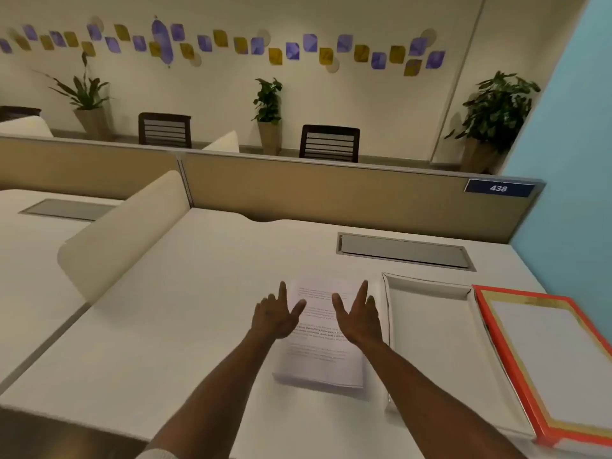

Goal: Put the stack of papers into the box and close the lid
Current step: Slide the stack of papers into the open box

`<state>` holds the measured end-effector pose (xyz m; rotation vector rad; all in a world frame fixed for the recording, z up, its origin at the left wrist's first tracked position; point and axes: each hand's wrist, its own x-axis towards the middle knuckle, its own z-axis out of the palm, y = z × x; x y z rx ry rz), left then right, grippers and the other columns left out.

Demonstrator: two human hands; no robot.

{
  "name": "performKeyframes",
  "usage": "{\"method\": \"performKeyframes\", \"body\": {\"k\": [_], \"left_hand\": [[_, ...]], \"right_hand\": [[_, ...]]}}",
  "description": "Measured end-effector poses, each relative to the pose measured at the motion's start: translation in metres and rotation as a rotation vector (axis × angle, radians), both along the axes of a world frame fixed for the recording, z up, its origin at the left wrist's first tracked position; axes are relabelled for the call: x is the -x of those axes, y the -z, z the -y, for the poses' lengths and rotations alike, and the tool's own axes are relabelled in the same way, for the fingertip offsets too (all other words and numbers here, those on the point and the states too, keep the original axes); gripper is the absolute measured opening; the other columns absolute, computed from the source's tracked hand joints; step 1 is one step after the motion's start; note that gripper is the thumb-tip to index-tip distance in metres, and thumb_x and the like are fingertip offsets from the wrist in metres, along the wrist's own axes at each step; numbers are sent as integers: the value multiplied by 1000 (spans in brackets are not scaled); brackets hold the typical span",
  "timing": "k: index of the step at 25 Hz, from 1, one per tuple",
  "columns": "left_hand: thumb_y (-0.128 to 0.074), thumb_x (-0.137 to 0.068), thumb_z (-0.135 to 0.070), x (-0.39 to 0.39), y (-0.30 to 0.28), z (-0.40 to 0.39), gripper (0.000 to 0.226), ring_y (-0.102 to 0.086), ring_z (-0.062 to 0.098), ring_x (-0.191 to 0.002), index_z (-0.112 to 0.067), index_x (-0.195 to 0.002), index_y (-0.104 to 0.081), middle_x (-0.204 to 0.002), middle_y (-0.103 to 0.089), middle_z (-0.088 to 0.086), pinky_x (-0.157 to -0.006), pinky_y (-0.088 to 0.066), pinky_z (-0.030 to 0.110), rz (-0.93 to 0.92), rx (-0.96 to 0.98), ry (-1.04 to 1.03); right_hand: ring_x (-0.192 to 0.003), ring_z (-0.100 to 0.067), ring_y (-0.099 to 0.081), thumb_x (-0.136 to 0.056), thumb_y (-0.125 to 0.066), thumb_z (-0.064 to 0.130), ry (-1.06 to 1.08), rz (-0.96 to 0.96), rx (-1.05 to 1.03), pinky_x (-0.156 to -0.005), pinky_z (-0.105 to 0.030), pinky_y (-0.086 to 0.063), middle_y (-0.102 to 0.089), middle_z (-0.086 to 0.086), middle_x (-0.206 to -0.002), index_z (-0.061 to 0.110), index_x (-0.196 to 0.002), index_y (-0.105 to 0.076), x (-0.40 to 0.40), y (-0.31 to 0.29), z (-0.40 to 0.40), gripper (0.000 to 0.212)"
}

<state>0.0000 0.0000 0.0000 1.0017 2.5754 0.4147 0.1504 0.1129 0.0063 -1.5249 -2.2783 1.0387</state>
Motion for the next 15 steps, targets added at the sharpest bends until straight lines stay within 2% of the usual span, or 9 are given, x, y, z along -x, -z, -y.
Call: {"method": "performKeyframes", "body": {"k": [4, 7, 11, 15], "left_hand": [[-27, -95, -71, -17, 33, -5, 91, -47, 40, -140, -17, -162, 0, -153, -47, 23, -117, -37, 50, 188, 26, -191], [-31, -96, -69, -26, 47, -6, 92, -41, 42, -144, -14, -162, 0, -156, -43, 22, -119, -35, 53, 344, 4, -300], [-36, -95, -68, -43, 58, -12, 93, -29, 40, -150, -15, -162, 0, -160, -34, 21, -121, -31, 53, 328, 5, -334], [-48, -93, -62, -49, 60, -16, 98, -34, 38, -147, -13, -162, 1, -157, -38, 19, -118, -35, 51, 337, -42, -380]], "right_hand": [[-150, -40, -25, -90, -35, 74, 40, 110, 181, -120, -54, -30, -17, -20, -165, 21, -159, 10, 2, 31, -14, 98], [-144, -40, -35, -89, -38, 74, 47, 140, 280, -116, -54, -36, -30, -19, -160, 16, -159, 7, 3, 46, -16, 102], [-141, -39, -40, -90, -40, 72, 82, 201, 288, -113, -54, -40, -39, -16, -155, 10, -159, -3, 10, 63, -12, 100], [-129, -37, -52, -89, -51, 66, 165, 191, 235, -104, -52, -50, -51, -17, -145, 7, -155, -17, 13, 65, -8, 95]]}}
